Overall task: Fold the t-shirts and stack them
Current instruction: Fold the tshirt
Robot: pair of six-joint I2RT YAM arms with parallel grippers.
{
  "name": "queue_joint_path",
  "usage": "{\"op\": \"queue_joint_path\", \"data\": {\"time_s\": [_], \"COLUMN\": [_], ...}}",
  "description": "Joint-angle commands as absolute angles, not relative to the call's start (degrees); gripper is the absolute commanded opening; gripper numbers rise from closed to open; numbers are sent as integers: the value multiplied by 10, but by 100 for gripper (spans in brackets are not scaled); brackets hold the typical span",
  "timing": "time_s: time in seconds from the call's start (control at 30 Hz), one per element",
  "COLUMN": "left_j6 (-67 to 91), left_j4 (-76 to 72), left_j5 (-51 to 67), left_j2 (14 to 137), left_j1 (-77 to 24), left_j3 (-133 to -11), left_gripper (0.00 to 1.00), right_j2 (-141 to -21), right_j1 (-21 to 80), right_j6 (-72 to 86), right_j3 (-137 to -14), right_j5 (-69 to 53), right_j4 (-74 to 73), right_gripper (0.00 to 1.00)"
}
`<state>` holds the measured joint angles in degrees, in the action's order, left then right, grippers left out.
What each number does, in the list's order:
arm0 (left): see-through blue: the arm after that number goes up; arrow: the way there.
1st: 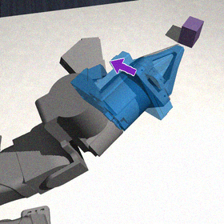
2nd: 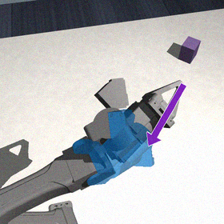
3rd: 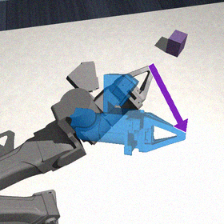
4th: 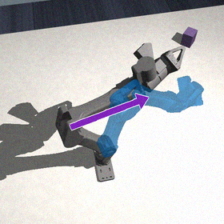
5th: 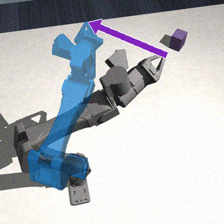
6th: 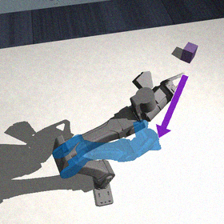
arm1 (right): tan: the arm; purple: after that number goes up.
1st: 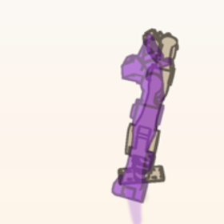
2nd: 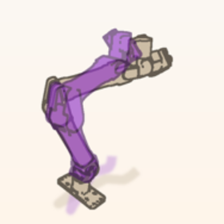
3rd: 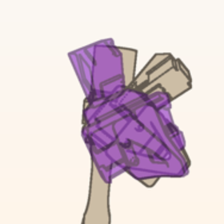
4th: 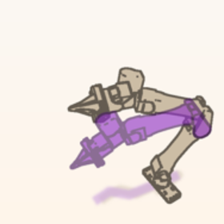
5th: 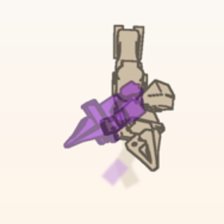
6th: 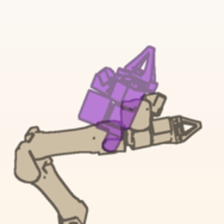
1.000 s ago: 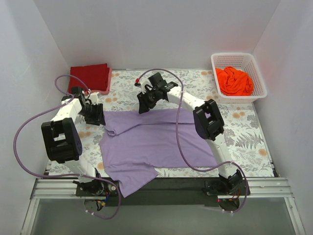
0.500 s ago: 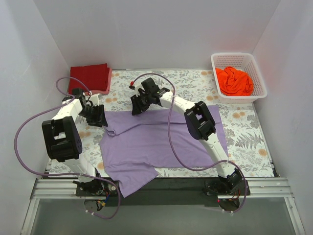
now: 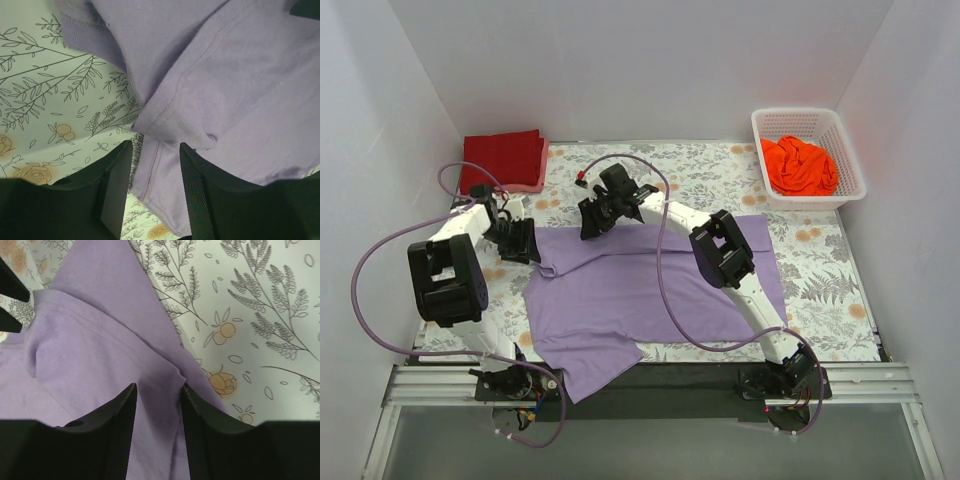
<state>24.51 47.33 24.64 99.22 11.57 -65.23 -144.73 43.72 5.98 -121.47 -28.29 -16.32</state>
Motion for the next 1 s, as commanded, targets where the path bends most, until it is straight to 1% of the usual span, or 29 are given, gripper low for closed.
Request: {"op": "queue_joint_path", "data": {"time_s": [0.0,0.13,0.23,0.33,0.43,0.47,0.53,0.57,0.63,0.67,0.7,0.73,0.83,0.97], "left_j6": [249,250,255,256,257,255,255,257,258,258,258,256,250,234], "left_j4": [455,452,451,449,444,445,444,445,446,447,449,451,460,470], "left_j5": [240,251,258,259,259,264,270,274,278,279,279,279,275,277], "left_j2": [1003,1021,1030,1026,1022,1023,1022,1022,1022,1022,1021,1020,1005,969], "left_j1": [119,121,122,121,122,122,122,122,122,122,122,122,123,123], "left_j3": [-653,-665,-677,-686,-690,-693,-696,-697,-698,-698,-699,-698,-700,-693], "left_gripper": [42,43,41,39,35,34,29,27,22,19,16,9,0,0], "right_j2": [-1453,-1456,-1458,-1455,-1448,-1447,-1444,-1442,-1434,-1431,-1427,-1424,-1409,-1365], "right_j1": [441,442,442,441,442,442,442,441,441,440,439,439,438,435], "right_j6": [65,68,68,69,68,68,64,62,61,61,61,60,59,49], "right_j3": [-1243,-1245,-1245,-1244,-1238,-1238,-1237,-1235,-1224,-1221,-1219,-1218,-1209,-1166], "right_j5": [-296,-297,-301,-306,-307,-308,-306,-308,-308,-312,-314,-316,-330,-355], "right_j4": [-141,-137,-136,-137,-133,-132,-133,-133,-131,-130,-129,-129,-129,-126], "right_gripper": [46,46,41,34,25,20,15,10,3,1,1,1,1,1]}}
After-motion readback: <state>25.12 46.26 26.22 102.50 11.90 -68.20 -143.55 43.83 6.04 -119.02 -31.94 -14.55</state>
